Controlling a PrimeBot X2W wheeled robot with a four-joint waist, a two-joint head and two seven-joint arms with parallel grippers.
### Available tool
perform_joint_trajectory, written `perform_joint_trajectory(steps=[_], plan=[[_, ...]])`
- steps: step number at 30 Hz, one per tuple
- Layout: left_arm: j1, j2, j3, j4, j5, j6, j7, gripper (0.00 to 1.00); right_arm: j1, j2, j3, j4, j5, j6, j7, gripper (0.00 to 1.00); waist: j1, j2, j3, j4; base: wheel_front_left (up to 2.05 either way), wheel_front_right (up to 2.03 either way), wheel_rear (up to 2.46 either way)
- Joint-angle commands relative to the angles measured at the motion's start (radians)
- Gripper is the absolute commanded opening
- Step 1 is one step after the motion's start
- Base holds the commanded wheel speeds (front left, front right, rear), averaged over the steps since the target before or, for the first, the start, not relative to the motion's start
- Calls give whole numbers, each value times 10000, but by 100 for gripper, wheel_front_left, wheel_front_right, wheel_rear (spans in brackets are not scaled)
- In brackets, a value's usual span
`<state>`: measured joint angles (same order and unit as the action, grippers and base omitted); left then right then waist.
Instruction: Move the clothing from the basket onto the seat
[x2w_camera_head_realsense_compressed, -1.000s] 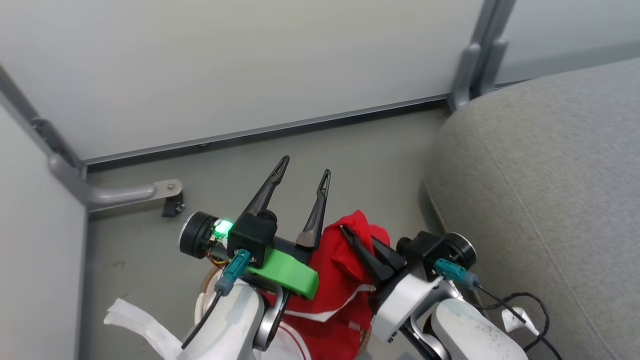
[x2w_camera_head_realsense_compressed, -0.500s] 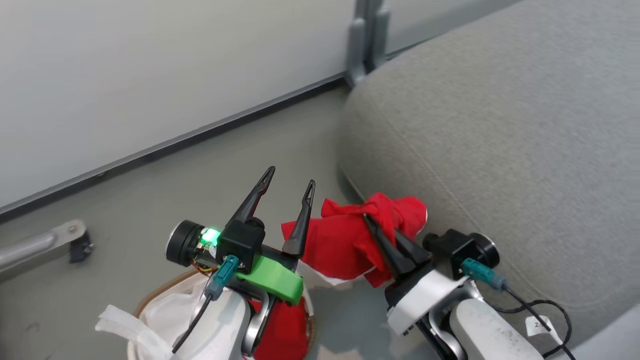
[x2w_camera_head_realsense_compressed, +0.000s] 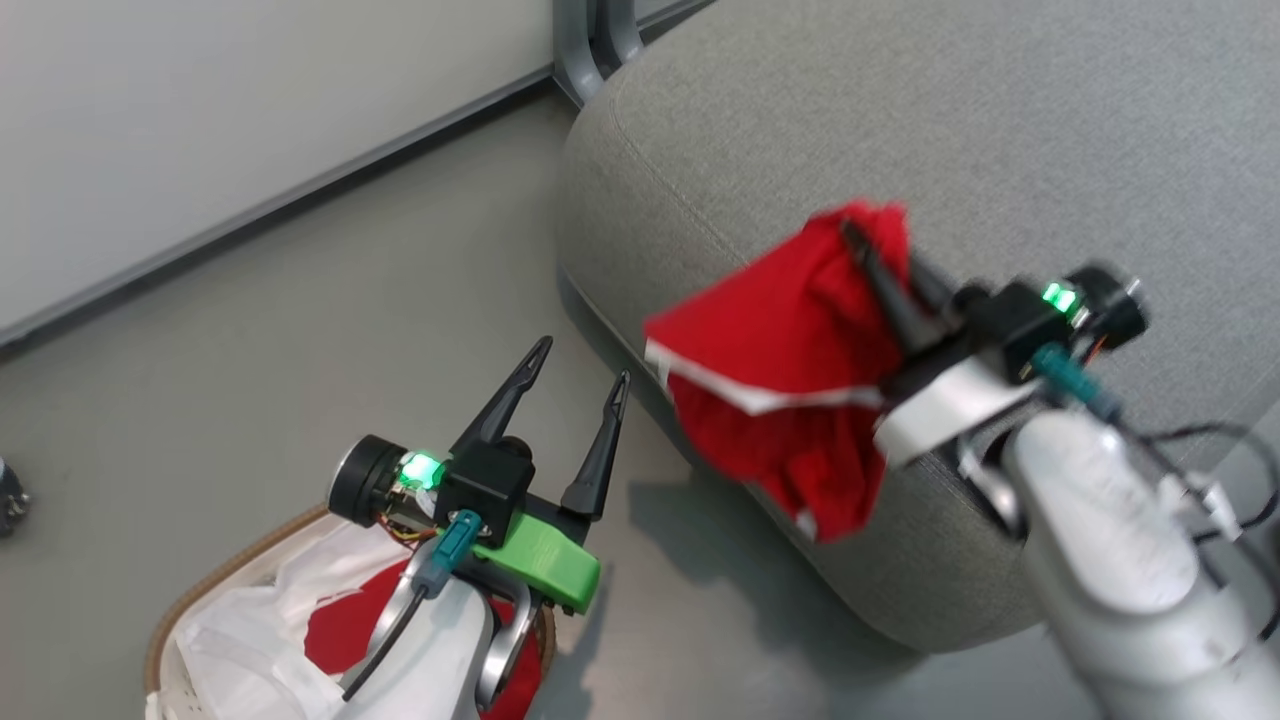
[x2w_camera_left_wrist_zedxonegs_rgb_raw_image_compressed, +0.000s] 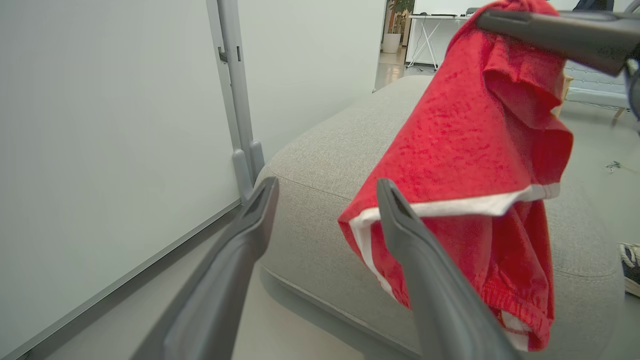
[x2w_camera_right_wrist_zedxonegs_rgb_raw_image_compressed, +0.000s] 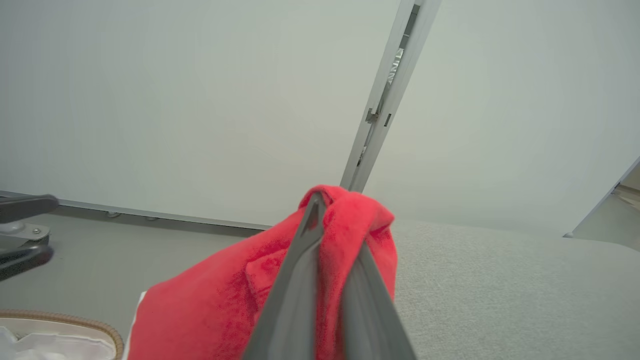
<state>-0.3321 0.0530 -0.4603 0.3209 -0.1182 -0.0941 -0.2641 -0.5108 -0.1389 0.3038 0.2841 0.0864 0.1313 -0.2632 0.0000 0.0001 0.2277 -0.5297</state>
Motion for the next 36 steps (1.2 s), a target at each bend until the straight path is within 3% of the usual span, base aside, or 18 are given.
perform_joint_trajectory(steps=[1, 11, 19, 28, 29, 31, 32, 33, 34, 36], plan=[[-147, 167, 60, -51, 117, -45, -6, 100, -596, -240, -196, 55, -112, -10, -22, 0, 0, -1, 652, -30, 0, 0, 0], [-660, 559, -211, -266, 423, -286, -6, 100, -4045, -2103, -1626, 1659, -1189, -10, -24, 0, 0, -1, 2215, 1041, 0, 0, 0], [-1065, 661, -456, -182, 355, -355, -6, 100, -5473, -2107, -2978, 3618, -2361, -10, -19, 0, 0, -1, 2882, 1744, 0, 0, 0], [-1218, 595, -391, -10, 249, -360, -7, 100, -4500, -1891, -5260, 5266, -3539, -12, -16, 2, 0, -1, 2800, 2185, 0, 0, 0], [-1152, 603, -358, 37, 233, -361, -7, 100, -4276, -1859, -5621, 5361, -3648, -12, -16, 5, 0, -1, 2726, 2214, 0, 0, 0], [-1015, 602, -262, 124, 225, -363, -6, 100, -3815, -1795, -6233, 5466, -3841, -10, -16, 26, 0, -1, 2559, 2249, 0, 0, 0], [-947, 596, -199, 170, 201, -363, -6, 100, -3620, -1750, -6457, 5480, -3918, -10, -16, 52, 0, -1, 2462, 2261, 0, 0, 0], [-851, 580, -106, 209, 181, -359, -6, 100, -3363, -1702, -6756, 5466, -3993, -10, -16, 87, 0, -1, 2338, 2270, 0, 0, 0], [-795, 564, -48, 234, 171, -353, -6, 100, -3175, -1672, -6989, 5414, -4038, -12, -16, 100, 0, -1, 2229, 2278, 0, 0, 0], [-661, 512, 83, 285, 151, -331, -6, 100, -2652, -1558, -7385, 5359, -4121, -12, -16, 100, 0, -1, 1972, 2297, 0, 0, 0]])
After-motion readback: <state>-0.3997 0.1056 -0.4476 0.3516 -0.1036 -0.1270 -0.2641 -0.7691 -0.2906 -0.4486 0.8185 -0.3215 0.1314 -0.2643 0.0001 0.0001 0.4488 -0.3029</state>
